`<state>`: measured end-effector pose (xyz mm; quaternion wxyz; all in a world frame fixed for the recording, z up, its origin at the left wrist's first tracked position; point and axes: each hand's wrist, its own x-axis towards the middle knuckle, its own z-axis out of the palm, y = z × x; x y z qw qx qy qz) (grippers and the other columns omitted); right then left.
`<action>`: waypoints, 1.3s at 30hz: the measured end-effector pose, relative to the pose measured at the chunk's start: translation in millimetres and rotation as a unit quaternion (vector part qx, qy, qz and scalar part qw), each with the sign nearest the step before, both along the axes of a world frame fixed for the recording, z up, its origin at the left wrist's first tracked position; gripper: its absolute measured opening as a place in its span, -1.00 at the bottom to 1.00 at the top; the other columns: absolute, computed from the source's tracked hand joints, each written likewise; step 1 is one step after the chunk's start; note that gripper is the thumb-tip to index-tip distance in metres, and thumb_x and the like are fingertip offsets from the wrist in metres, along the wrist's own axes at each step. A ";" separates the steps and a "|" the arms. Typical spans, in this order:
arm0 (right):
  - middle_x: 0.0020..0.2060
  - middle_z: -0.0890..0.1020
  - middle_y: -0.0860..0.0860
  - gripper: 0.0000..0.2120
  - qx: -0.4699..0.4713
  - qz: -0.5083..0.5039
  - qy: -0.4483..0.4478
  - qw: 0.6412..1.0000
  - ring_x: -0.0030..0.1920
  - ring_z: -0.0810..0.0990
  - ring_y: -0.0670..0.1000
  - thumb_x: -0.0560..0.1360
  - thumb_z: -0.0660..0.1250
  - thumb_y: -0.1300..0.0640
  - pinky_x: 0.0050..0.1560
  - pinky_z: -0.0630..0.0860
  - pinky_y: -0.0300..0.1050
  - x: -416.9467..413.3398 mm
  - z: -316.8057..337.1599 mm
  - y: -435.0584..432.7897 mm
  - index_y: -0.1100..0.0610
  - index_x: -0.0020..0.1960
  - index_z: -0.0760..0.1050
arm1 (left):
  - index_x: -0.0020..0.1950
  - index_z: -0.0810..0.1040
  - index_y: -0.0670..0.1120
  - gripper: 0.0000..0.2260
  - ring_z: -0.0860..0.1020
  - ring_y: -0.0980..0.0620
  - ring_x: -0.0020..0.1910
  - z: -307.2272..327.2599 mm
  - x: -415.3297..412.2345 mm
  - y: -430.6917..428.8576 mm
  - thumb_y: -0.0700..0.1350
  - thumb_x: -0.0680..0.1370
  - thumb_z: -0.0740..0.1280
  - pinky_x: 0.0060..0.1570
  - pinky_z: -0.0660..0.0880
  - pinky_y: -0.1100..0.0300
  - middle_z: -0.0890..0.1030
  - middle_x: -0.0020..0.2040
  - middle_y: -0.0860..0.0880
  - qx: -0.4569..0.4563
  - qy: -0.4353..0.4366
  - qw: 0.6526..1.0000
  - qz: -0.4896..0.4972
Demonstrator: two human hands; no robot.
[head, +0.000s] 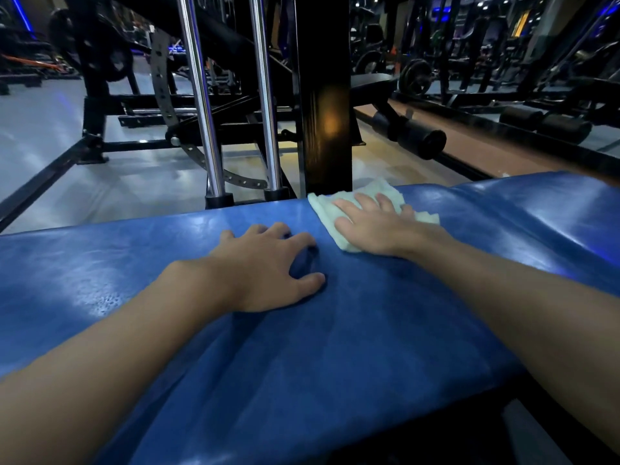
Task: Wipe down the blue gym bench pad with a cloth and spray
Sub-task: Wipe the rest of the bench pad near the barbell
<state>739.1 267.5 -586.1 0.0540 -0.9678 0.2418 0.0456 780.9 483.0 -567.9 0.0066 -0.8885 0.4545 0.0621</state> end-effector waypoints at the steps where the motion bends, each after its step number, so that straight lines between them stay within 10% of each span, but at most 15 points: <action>1: 0.61 -0.03 -0.10 -0.47 -0.001 -0.003 0.000 1.000 0.59 -0.12 0.14 0.58 -0.18 -0.22 0.47 -0.14 0.36 11.5 2.4 -1.5 -0.32 0.55 -0.08 | 0.42 0.21 0.30 -0.41 0.29 -0.02 0.42 0.2 1.3 -0.4 0.46 0.43 -0.01 0.32 0.26 -0.26 0.32 0.41 0.12 -0.001 0.001 1.000 -0.003; 7: 0.55 0.17 0.01 -0.45 0.006 0.000 -0.001 1.000 0.53 0.07 0.19 0.55 -0.18 -0.21 0.39 -0.04 0.43 49.1 9.0 -5.2 -0.26 0.55 0.03 | 0.41 0.22 0.30 -0.38 0.31 -0.02 0.39 -0.5 3.3 -0.1 0.47 0.40 -0.03 0.26 0.30 -0.23 0.34 0.39 0.12 -0.006 0.001 1.000 -0.006; 19: 0.60 -0.08 -0.13 -0.51 -0.012 0.043 -0.013 0.999 0.58 -0.13 0.08 0.61 -0.20 -0.19 0.50 -0.14 0.24 -95.4 -2.4 53.0 -0.33 0.54 -0.16 | 0.46 0.26 0.23 -0.43 0.23 0.06 0.48 -2.6 -1.5 21.9 0.42 0.50 0.01 0.40 0.22 -0.11 0.32 0.44 0.14 -0.040 -0.018 0.999 -0.010; 26: 0.59 -0.17 -0.15 -0.20 -0.049 0.057 0.017 0.997 0.57 -0.22 0.02 0.25 -0.53 -0.25 0.52 -0.12 0.17 -165.3 2.6 86.8 -0.30 0.52 -0.32 | 0.49 0.22 0.24 -0.46 0.23 -0.02 0.49 -0.3 -4.5 26.9 0.38 0.54 0.07 0.39 0.22 -0.20 0.29 0.48 0.12 -0.018 -0.005 1.000 0.013; 39: 0.61 -0.04 -0.09 -0.47 -0.018 0.026 -0.008 0.999 0.58 -0.09 0.13 0.58 -0.20 -0.20 0.45 -0.10 0.38 1.0 -4.9 20.8 -0.30 0.55 -0.08 | 0.42 0.24 0.32 -0.46 0.33 0.05 0.37 0.9 8.0 23.9 0.46 0.47 0.06 0.31 0.30 -0.15 0.35 0.39 0.21 -0.017 -0.003 1.000 -0.005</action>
